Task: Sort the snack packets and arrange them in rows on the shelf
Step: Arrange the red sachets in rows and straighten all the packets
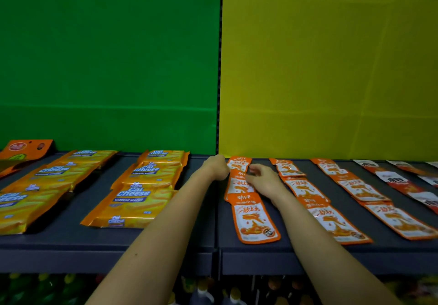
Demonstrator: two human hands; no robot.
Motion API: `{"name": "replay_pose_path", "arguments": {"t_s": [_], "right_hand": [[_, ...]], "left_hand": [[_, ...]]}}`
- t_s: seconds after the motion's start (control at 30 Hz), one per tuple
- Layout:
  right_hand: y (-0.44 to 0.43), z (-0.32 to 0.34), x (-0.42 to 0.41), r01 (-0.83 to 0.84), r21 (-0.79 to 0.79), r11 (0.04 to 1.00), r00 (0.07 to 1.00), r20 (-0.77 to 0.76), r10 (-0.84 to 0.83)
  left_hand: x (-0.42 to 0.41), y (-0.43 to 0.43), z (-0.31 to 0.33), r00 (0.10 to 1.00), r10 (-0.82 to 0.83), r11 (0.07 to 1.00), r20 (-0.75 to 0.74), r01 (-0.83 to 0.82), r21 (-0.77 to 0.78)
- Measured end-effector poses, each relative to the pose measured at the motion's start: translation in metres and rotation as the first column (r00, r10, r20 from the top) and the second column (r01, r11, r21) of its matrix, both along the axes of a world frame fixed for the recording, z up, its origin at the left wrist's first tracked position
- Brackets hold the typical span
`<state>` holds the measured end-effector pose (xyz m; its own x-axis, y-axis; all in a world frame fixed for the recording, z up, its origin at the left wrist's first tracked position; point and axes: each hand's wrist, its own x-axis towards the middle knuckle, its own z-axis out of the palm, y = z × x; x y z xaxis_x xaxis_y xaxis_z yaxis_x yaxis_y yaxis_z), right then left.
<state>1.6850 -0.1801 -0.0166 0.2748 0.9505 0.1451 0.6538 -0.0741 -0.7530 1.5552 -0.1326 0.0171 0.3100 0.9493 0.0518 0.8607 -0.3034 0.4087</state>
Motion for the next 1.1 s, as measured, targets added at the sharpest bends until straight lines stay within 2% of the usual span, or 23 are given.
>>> {"name": "replay_pose_path", "arguments": {"t_s": [0.33,0.6,0.9,1.03,1.1], "right_hand": [[0.007,-0.006,0.003,-0.041,-0.030,0.999,0.993,0.107,0.044],[0.009,-0.008,0.004,-0.025,-0.013,1.000,0.987,0.159,0.026],[-0.004,0.001,0.000,0.004,0.034,0.999,0.999,0.037,-0.005],[-0.025,0.010,0.001,0.017,0.038,0.999,0.998,-0.063,-0.014],[-0.041,0.013,0.001,-0.005,0.034,0.999,0.999,-0.048,0.006]], "left_hand": [[0.016,-0.001,-0.024,0.999,0.032,0.999,0.013,-0.033,0.041],[0.015,-0.007,-0.025,0.992,0.030,0.999,0.123,-0.033,0.028],[0.007,-0.020,-0.019,0.969,0.047,0.999,0.244,-0.043,-0.021],[-0.001,-0.042,-0.008,0.976,0.065,0.996,0.207,-0.076,0.046],[-0.007,-0.058,-0.009,0.980,0.073,0.994,0.186,-0.085,0.062]]}}
